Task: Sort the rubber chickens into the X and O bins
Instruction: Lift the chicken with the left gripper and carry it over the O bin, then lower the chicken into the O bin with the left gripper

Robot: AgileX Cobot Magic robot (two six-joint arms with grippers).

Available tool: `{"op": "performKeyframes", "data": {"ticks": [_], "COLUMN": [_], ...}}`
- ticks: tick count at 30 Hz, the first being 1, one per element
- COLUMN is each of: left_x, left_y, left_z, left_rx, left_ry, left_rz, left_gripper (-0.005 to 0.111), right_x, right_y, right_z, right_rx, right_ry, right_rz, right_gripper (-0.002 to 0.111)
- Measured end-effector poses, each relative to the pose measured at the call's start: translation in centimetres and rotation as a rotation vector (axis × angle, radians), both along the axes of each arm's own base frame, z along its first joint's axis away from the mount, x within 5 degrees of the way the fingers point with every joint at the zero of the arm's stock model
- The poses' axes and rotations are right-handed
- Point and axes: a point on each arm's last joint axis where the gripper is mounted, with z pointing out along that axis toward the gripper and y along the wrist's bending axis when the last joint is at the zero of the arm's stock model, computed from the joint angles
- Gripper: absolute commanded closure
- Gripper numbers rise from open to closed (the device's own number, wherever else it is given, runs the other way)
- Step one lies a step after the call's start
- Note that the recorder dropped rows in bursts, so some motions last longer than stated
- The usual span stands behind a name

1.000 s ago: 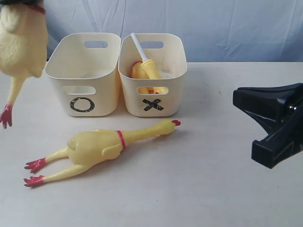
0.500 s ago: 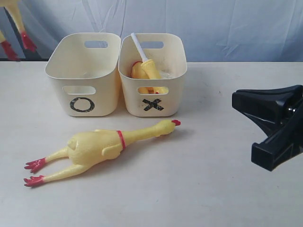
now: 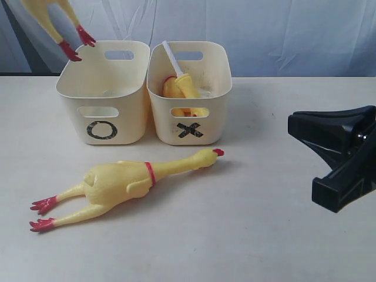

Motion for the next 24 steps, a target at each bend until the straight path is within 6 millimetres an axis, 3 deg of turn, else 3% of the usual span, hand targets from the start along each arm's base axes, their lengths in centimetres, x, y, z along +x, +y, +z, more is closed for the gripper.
{"op": "performKeyframes", "data": {"ticks": [4, 7, 12, 24], "left_x": [1.9, 3.7, 5.2, 6.7], "left_y": [-0.7, -1.2, -2.0, -2.6], "left_z": [-2.8, -6.3, -10.4, -16.0], "left_rx": [0.000, 0.028, 0.061, 0.044], "left_ry": [-0.001, 0.047, 0.107, 0.226], "left_rz": [-0.066, -0.101, -0.177, -0.242], "left_gripper": [0.107, 0.107, 0.107, 0.107], "right_x": [0.0, 0.0, 0.0, -0.1], "right_y": [0.0, 0.0, 0.0, 0.1], "right_z": [0.0, 0.0, -0.1, -0.1], "right_rx": [-0.002, -0.002, -0.004, -0.001], "right_ry": [-0.001, -0.001, 0.006, 0.010], "right_rz": [0.001, 0.001, 0.007, 0.009], "right_gripper": [0.108, 0.108, 0.108, 0.108]}}
